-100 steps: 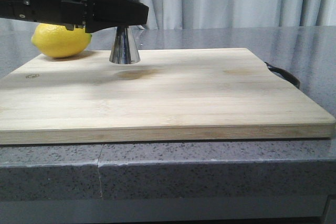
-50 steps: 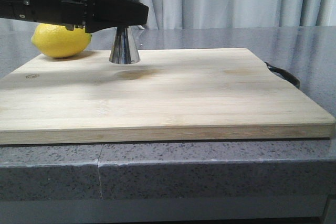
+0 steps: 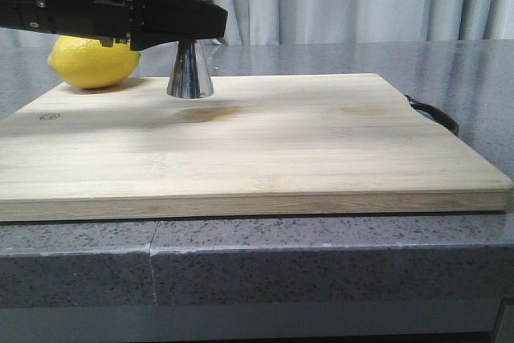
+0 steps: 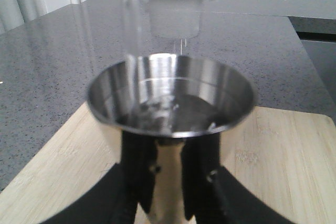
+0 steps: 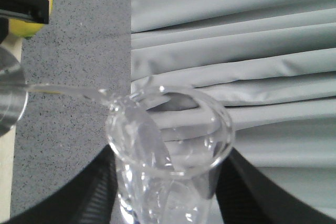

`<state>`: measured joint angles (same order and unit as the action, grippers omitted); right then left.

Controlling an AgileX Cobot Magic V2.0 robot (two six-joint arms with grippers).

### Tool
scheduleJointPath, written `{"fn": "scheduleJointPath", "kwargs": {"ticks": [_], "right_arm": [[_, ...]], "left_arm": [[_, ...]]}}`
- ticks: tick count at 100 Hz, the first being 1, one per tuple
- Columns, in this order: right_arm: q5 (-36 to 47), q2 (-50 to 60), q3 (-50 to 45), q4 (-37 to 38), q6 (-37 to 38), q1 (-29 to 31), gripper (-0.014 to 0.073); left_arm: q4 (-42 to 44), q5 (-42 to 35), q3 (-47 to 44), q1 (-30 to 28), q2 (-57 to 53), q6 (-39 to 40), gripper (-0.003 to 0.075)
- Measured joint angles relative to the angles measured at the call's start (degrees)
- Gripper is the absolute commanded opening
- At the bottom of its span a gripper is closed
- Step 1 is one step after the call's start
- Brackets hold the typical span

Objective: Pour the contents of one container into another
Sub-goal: 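Tilt the beaker with the right gripper, pouring liquid into the jigger, then return the beaker upright and set it on the board with the right gripper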

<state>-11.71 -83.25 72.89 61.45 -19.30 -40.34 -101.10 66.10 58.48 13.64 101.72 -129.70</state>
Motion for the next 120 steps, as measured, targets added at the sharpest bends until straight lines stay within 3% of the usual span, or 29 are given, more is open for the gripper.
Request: {"fn": "scheduleJointPath", "kwargs": {"ticks": [36,81,103,120], "right_arm": [[0.07,0.0,0.0,-1.61,0.0,0.0,0.0286],[-9.27,0.0,0.0,-34.24,0.13,0.0,0.0286],[-9.97,0.0,0.0,-44.68,9.39,4.16,0.0286],[-10.37,0.0,-0.18,-52.42,11.36,8.4,0.0286]], "left_arm": [[0.0,0.0,0.0,0.0,0.0,0.0,0.0187],[0.0,0.0,0.0,0.0,0.0,0.0,0.0187],[0.04,0.0,0.0,0.0,0.0,0.0,0.0187],[0.04,0.0,0.0,0.0,0.0,0.0,0.0187]]}}
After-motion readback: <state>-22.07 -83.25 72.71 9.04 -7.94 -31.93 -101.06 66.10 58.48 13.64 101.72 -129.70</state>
